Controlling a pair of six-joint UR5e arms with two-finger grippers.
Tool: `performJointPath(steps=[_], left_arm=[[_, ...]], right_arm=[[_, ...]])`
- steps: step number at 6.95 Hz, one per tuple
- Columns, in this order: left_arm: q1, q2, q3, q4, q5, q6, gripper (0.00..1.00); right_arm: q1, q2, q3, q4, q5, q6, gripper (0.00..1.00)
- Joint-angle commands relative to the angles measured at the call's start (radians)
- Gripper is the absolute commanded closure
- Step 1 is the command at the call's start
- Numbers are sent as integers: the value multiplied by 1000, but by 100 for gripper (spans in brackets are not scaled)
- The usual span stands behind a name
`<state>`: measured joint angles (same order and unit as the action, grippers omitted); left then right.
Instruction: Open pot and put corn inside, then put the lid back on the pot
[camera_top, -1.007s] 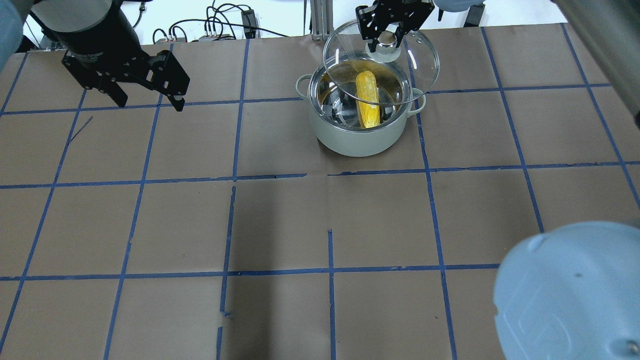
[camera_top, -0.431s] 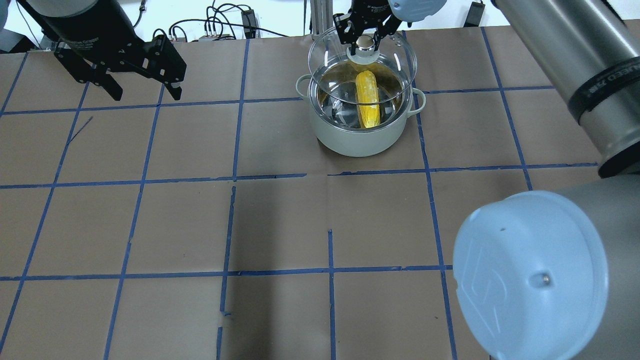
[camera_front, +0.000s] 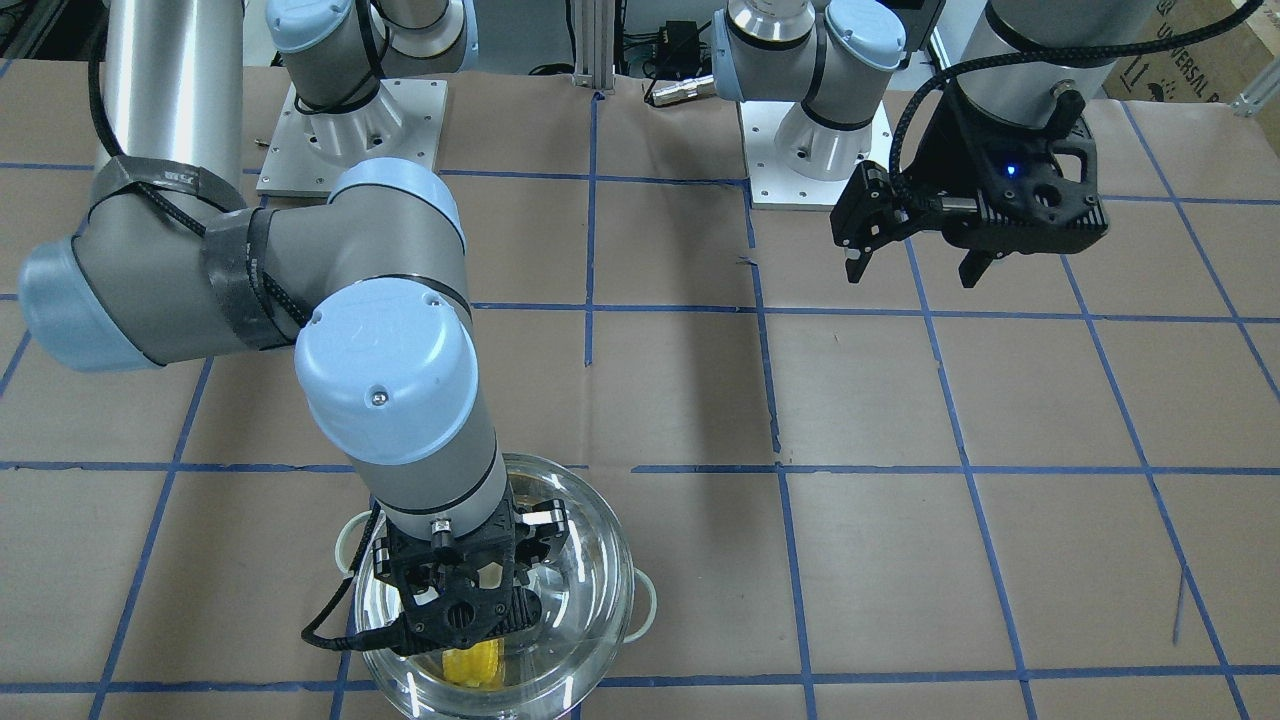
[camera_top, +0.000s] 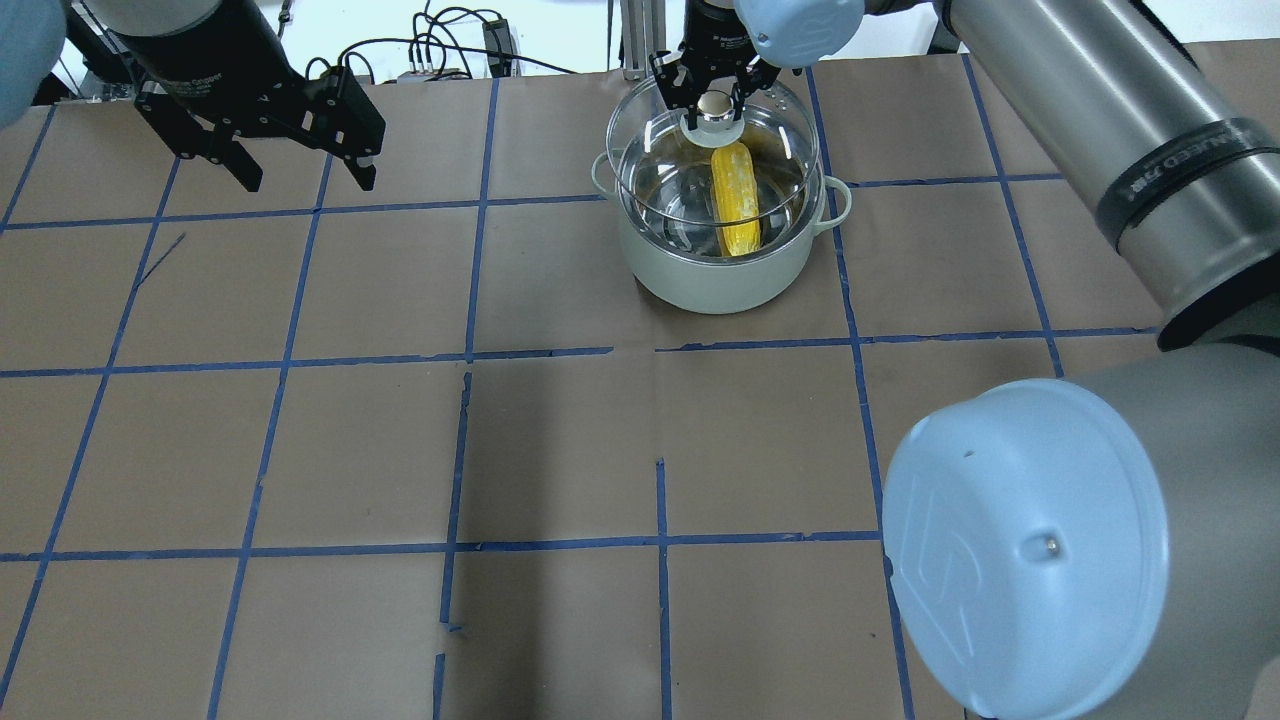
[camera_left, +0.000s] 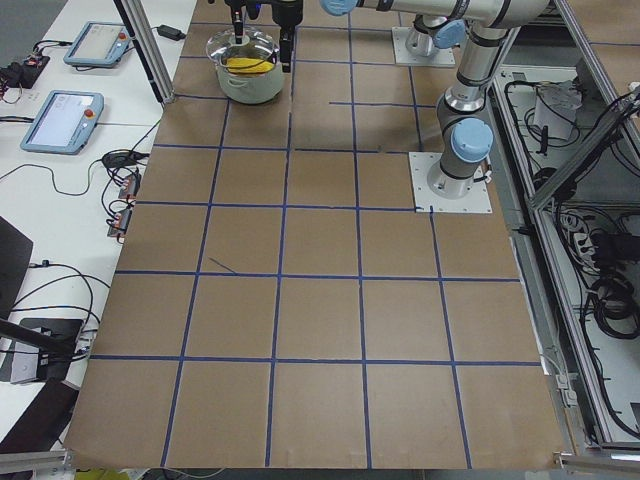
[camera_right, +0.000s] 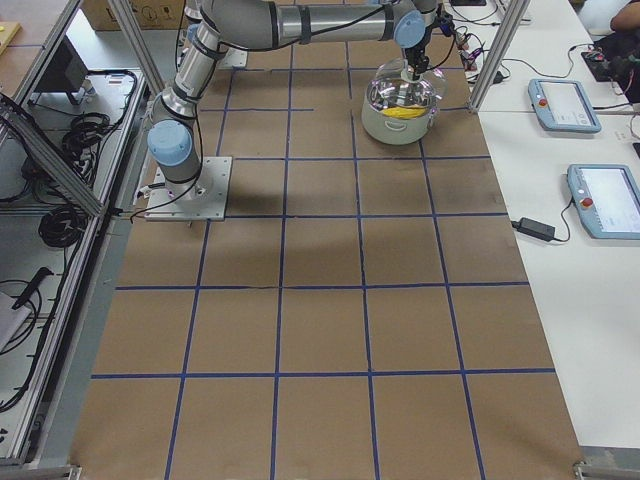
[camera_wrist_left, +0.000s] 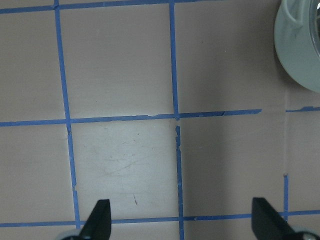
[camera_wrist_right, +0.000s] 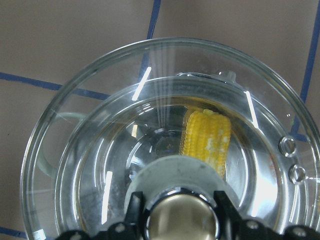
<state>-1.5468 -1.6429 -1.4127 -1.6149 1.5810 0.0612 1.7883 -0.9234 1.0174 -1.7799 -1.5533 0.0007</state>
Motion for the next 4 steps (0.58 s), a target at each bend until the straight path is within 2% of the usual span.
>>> performJointPath(steps=[1,4], left_arm=[[1,-6,0,6,-1,0,0],[1,-6,-2,6,5,0,0]], right_arm=[[2,6,9,11,-1,-1,96],[0,26,9,13,-1,-2,96]])
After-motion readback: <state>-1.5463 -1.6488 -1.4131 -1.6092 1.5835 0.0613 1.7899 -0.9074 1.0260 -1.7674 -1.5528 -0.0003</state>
